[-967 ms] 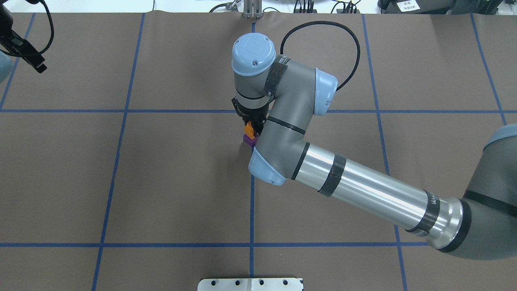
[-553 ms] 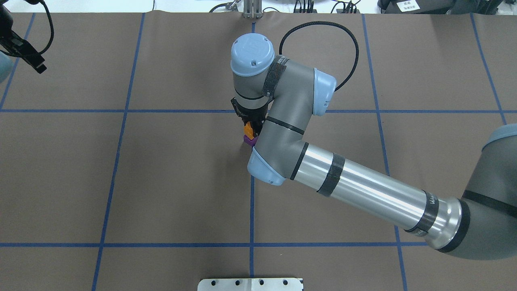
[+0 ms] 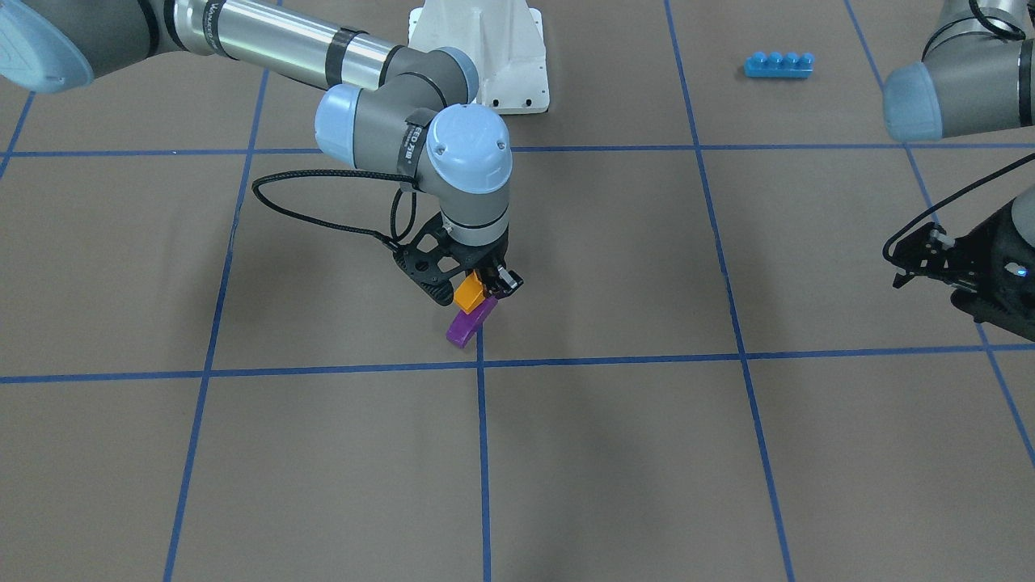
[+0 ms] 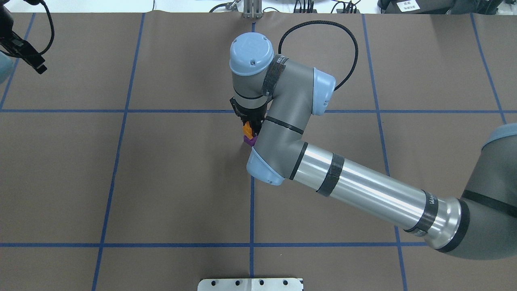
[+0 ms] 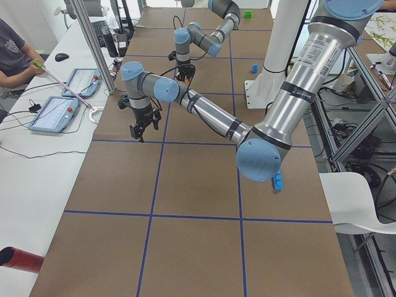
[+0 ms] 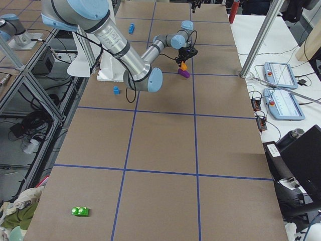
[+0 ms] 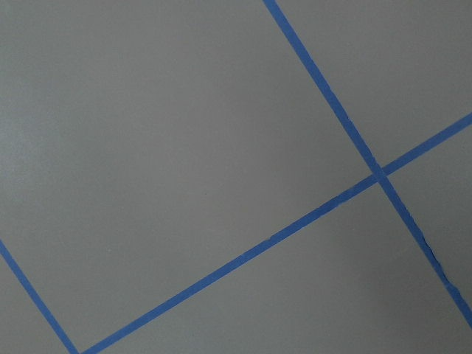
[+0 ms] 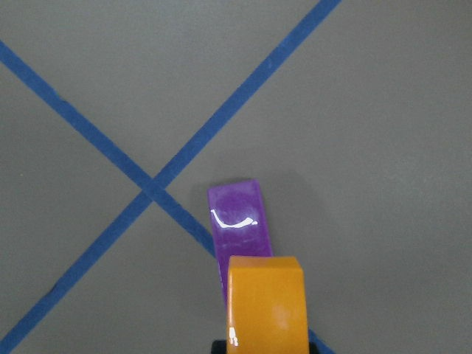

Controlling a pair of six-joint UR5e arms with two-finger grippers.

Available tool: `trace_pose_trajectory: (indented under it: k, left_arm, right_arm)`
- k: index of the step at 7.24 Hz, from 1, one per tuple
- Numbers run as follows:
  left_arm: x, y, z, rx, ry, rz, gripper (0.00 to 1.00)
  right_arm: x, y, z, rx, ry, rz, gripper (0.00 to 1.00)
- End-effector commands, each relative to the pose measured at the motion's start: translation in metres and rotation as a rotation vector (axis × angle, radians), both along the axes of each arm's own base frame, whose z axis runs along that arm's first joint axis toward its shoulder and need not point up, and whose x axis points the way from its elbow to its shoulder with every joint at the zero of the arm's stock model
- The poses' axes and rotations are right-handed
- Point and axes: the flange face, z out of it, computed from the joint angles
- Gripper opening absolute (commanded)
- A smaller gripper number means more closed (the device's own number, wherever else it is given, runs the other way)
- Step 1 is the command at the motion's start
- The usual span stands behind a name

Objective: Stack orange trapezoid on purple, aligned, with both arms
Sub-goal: 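Lower the orange block onto the purple block, aligning it, and open the right gripper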

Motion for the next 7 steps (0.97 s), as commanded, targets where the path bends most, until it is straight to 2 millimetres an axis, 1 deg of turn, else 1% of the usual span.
trace_pose_trajectory:
  k: [1,4,7]
  left_arm:
    - [0.0,0.0,0.0,0.0,0.0,0.0,1.0]
    - [0.0,0.0,0.001,-0.002,-0.001,0.0,1.0]
    - [0.001,-0.001,0.002,-0.005,-0.002,0.0,1.0]
  right_arm:
    - [0.0,0.0,0.001,0.002,0.004,-0.002,0.0]
    - [-0.013,-0.001,0.013,0.007,-0.004,-0.01,0.0]
    - [-0.017,0.002,0.017,0.013,-0.007,-0.017,0.0]
